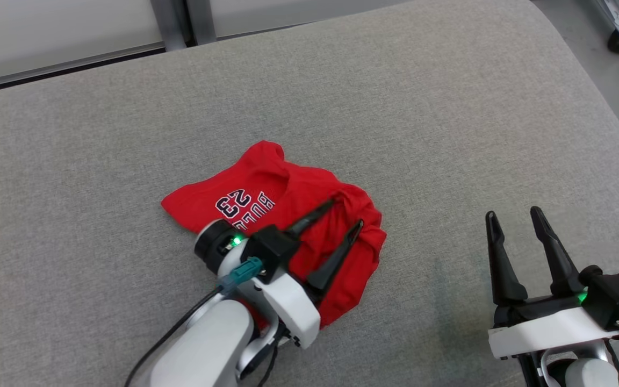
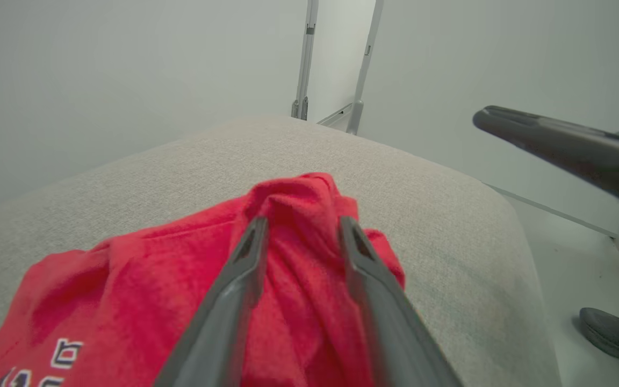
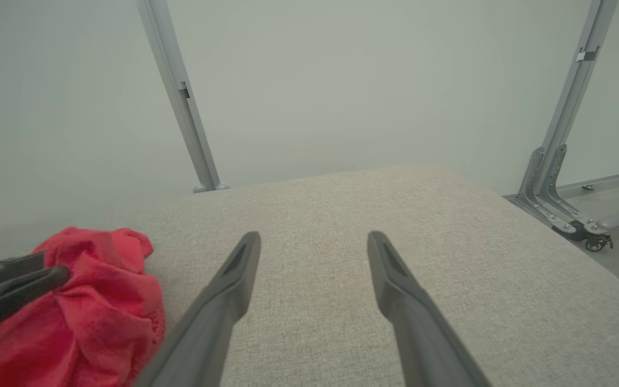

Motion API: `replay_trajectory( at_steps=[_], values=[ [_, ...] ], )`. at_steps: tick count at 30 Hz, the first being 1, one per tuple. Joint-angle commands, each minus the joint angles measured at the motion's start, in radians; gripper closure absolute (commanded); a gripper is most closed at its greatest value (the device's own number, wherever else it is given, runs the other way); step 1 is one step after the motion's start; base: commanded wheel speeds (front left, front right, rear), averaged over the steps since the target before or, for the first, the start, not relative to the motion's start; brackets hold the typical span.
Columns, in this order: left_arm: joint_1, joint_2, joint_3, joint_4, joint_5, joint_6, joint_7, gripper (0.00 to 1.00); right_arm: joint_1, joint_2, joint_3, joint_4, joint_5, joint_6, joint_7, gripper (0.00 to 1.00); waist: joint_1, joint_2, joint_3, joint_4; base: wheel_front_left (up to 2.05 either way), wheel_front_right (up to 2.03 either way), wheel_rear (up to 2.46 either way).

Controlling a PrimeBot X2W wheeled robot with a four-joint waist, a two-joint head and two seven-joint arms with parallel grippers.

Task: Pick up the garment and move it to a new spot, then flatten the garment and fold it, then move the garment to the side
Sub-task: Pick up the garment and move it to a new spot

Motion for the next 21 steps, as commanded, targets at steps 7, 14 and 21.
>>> replay_trajectory(
  at_steps=[7, 14, 21],
  values=[
    [0.024, 0.041, 0.063, -0.048, -0.026, 0.032, -0.103, 0.0, -0.017, -0.001, 0.007, 0.015, -0.022, 0.0, -0.002, 0.0, 0.0, 0.0, -0.051, 0.08, 0.0, 0.0, 0.0],
    [0.081, 0.091, 0.19, -0.114, -0.061, 0.106, -0.13, 0.0, -0.005, -0.001, 0.006, 0.015, -0.037, 0.0, 0.017, 0.0, 0.0, 0.0, -0.111, 0.146, 0.0, 0.0, 0.0],
    [0.203, 0.181, 0.388, -0.134, -0.116, 0.173, -0.137, 0.0, 0.025, -0.001, 0.01, 0.002, -0.052, 0.0, 0.054, 0.0, 0.0, 0.0, -0.176, 0.22, 0.0, 0.0, 0.0]
  ],
)
